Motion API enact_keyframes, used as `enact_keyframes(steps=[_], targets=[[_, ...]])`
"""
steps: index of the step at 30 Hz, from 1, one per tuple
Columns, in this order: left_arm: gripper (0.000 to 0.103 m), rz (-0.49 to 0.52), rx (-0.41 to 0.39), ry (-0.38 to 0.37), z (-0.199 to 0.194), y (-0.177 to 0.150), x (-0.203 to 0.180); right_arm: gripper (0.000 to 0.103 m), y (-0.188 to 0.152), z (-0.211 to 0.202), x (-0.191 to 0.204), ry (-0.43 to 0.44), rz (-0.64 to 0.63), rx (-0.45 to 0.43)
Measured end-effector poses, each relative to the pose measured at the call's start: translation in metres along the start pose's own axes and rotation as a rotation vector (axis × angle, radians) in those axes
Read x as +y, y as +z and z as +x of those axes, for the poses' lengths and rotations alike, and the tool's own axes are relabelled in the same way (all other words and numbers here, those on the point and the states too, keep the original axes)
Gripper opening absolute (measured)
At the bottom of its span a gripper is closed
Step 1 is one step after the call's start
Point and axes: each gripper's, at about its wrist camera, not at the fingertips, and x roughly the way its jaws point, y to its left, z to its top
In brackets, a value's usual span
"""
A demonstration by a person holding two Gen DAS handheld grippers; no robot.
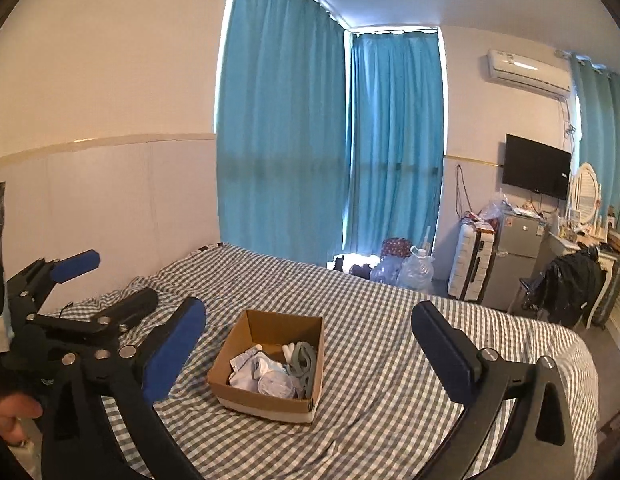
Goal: Organize objects
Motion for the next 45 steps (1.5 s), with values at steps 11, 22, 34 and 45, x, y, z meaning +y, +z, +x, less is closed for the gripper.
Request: enact_keyframes(steps=[11, 22, 34, 45], targets=[[0.103, -0.071, -0.024, 0.065, 0.003, -0.094, -0.004, 0.103, -0.085, 0.009, 0.006, -0.003, 0.014, -0.079], [0.103, -0.071, 0.037, 0.125, 0.016, -0.127, 0.001, 0.103, -0.144, 0.048, -0.003, -0.060, 0.021, 0.041], [0.103, -0.064, 0.050, 0.117, 0.013, -0.127, -0.001, 0.103, -0.145, 0.047, -0.001, -0.065, 0.026, 0.052], [0.103, -0.065, 0.056, 0.116, 0.013, -0.127, -0.001, 0.103, -0.144, 0.046, 0.004, -0.060, 0.016, 0.055]])
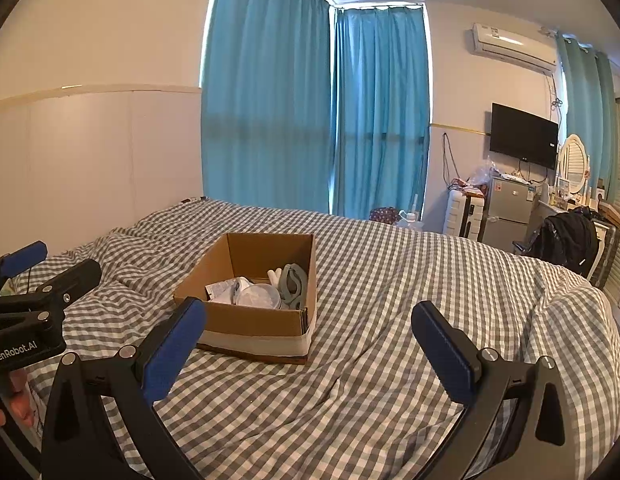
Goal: Organize objects
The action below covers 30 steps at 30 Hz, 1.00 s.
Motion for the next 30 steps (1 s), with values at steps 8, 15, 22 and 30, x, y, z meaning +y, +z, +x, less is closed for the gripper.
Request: enact_keyframes(steps=[8, 15, 22, 30], targets=[[0.103, 0.000, 0.007, -0.003, 0.0002, -0.0004, 0.0004, 0.103, -0.0001, 0.0002, -0.0013, 0.001, 0.006, 0.004], [0.103, 0.001, 0.009, 0.000, -0.0004, -0.0021, 0.0002, 0.103, -0.0002, 0.0008, -0.0003, -0.001, 0.005, 0.003], [0.103, 0.004, 0.014, -0.001, -0.0004, -0.0040, 0.0003, 0.103, -0.0005, -0.0007, -0.0029, -0.005, 0.017, 0.002], [0.103, 0.009, 0.008, -0.006, -0.0024, -0.0014, -0.0001, 0.103, 0.0011, -0.0003, -0.0058, -0.013, 0.028, 0.007]])
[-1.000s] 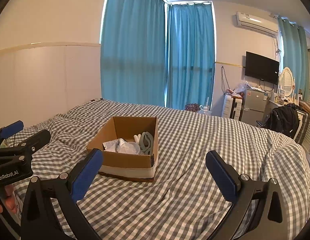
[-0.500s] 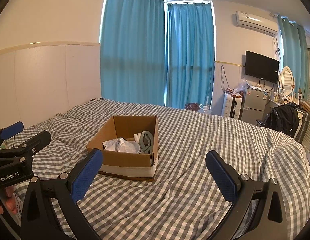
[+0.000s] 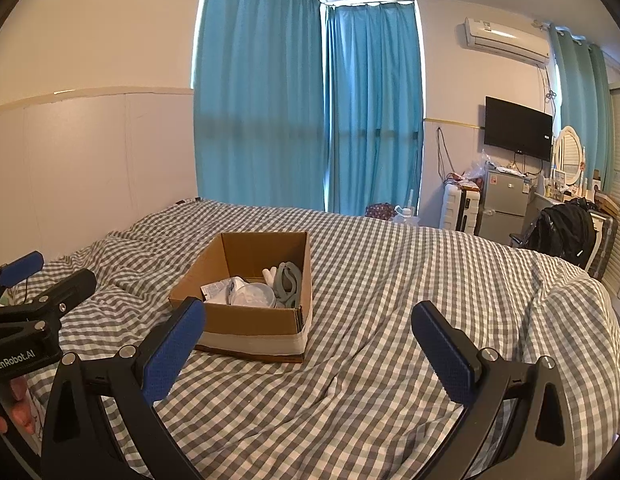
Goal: Organize objects
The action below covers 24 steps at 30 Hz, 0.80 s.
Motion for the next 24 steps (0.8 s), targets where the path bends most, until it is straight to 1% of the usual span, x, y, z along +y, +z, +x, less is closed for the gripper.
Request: enact_keyframes(steps=[4, 11, 24], targets=[[0.103, 0.002, 0.002, 0.003, 0.0000, 0.0007, 0.0003, 0.103, 0.0000, 0.0002, 0.0006, 0.002, -0.001, 0.002], [0.103, -0.026, 0.014, 0.015, 0.0014, -0.0004, 0.0039, 0.103, -0.0004, 0.0004, 0.0008, -0.001, -0.004, 0.007], [0.103, -0.011, 0.017, 0.014, 0.0014, 0.0003, 0.0029, 0.103, -0.0018, 0.0013, 0.0019, 0.000, -0.011, 0.018]])
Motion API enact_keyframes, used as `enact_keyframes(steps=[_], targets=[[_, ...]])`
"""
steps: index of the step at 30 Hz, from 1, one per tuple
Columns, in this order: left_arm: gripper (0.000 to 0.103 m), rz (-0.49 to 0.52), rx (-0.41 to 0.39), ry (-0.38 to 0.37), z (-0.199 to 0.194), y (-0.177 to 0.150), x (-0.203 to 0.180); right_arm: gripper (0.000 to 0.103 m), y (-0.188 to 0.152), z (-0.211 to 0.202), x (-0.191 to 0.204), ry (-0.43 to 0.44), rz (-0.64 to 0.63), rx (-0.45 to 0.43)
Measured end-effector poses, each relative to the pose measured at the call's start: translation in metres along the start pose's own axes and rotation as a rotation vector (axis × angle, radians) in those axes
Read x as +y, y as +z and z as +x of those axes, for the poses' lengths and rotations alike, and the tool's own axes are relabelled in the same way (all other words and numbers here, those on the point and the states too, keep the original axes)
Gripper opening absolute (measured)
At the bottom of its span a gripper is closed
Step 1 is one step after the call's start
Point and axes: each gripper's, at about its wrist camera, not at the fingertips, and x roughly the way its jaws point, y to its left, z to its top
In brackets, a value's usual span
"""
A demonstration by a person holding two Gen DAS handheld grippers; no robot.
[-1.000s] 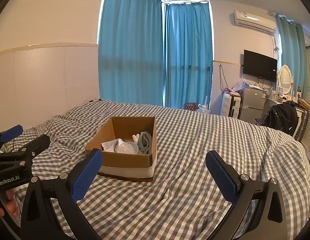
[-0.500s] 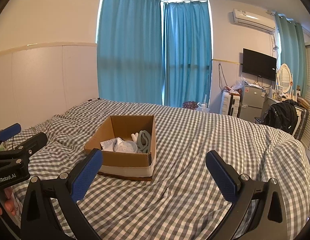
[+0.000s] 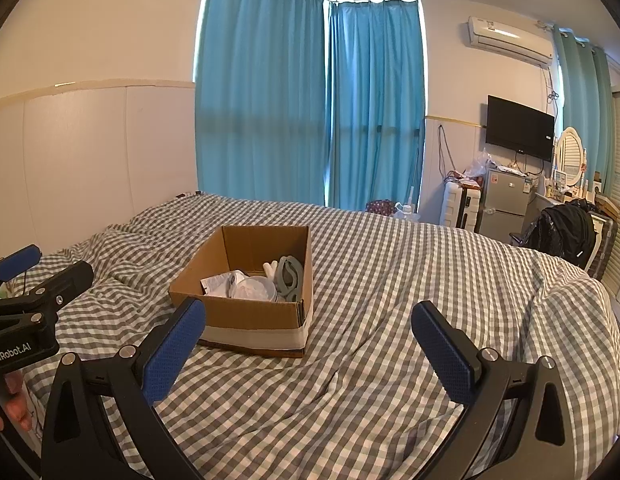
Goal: Organize objects
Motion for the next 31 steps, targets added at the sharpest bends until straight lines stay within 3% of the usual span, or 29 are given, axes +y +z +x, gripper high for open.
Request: enact_keyframes(steps=[31], targets=[[0.103, 0.001, 0.007, -0.001, 0.0017, -0.0029, 0.0010, 0.103, -0.0037, 0.0031, 0.0063, -0.001, 0.000, 0.012]])
